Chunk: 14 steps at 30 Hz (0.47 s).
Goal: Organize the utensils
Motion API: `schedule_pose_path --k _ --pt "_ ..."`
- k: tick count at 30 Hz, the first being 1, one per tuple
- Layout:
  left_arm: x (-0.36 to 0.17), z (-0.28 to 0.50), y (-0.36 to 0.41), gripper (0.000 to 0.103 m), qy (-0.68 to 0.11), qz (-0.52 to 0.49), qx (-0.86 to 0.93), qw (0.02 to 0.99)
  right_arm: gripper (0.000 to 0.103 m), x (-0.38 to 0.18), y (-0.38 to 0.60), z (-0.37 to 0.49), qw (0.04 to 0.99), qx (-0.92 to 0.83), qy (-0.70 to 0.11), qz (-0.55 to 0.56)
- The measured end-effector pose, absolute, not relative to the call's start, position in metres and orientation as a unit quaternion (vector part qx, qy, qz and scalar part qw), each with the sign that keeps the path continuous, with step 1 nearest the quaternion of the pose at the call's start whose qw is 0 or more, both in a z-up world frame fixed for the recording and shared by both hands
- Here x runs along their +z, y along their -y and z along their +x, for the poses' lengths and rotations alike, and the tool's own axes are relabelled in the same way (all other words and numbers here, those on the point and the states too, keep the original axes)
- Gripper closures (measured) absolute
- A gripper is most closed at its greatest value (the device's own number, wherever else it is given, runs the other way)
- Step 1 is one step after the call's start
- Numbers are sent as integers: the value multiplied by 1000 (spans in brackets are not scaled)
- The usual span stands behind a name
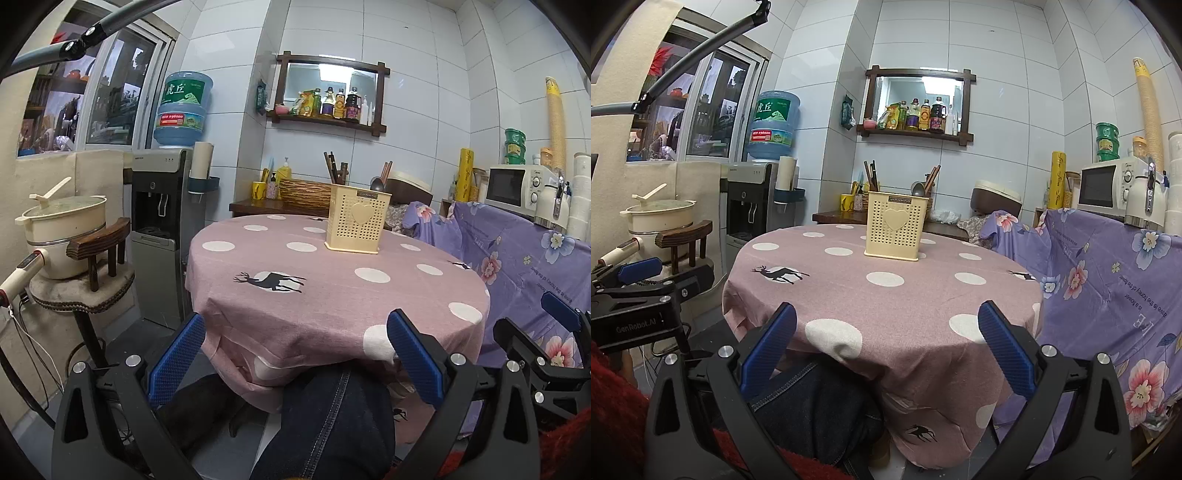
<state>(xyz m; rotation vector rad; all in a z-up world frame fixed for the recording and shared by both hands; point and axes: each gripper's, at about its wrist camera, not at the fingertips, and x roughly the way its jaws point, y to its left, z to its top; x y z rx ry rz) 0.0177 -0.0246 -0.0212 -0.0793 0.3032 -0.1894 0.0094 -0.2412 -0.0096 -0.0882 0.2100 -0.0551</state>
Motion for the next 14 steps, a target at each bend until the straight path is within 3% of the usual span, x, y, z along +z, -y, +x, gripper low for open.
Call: schedule_pose_path --k 14 --pt "-23 18 27 5 -155 -41 -90 983 6 -10 243 10 993 -28 -105 -45"
